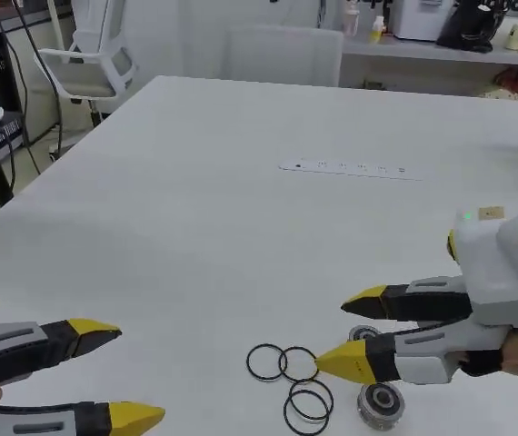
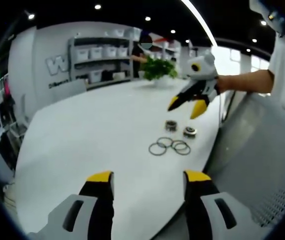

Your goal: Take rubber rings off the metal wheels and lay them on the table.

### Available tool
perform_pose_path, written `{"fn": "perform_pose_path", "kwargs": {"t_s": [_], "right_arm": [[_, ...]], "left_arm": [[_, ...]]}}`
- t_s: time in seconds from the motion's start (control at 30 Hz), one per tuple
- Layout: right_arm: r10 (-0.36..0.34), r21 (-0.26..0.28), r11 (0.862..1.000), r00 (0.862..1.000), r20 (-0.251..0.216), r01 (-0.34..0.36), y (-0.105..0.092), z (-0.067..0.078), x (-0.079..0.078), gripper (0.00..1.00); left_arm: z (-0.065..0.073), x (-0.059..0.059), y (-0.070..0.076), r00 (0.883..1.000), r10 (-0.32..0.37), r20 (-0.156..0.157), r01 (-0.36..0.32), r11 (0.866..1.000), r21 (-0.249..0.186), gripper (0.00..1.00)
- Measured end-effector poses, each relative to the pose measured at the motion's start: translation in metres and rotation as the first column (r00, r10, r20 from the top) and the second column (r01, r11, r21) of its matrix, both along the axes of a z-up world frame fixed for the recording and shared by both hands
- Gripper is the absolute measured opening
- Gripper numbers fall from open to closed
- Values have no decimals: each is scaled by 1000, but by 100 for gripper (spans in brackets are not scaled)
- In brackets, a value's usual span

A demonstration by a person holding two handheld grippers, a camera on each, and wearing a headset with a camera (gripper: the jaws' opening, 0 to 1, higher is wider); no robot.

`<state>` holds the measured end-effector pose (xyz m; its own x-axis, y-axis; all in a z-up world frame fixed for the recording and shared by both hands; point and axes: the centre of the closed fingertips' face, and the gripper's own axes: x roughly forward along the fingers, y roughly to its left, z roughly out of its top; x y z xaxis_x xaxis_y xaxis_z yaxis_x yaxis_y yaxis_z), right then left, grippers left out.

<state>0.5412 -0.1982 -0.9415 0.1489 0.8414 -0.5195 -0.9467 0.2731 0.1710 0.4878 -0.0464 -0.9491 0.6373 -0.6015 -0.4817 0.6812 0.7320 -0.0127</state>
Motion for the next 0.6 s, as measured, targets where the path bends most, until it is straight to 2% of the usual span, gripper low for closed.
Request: {"fn": "perform_pose_path", "kwargs": {"t_s": [0.1, 0.2, 0.4, 0.53, 0.6], "right_arm": [[-2, 13, 1000, 1000, 18, 2, -5, 5, -2, 56], [-9, 27, 1000, 999, 31, 8, -11, 10, -4, 64], [-38, 40, 999, 998, 56, 36, -27, 15, -7, 73], [-58, 78, 996, 997, 48, 54, -39, 16, -15, 84], [-72, 75, 995, 996, 45, 69, -46, 13, -18, 88]], "left_arm": [[1, 1, 0, 1000, 1, 2, -1, 1000, -1, 57], [2, 2, 1, 1000, 2, 1, -2, 1000, 0, 57], [4, 2, 1, 1000, 6, 6, -6, 1000, -7, 58], [3, 0, -1, 1000, 4, 1, -4, 1000, -10, 59], [3, 0, -1, 1000, 4, -1, -4, 1000, -11, 59]]}}
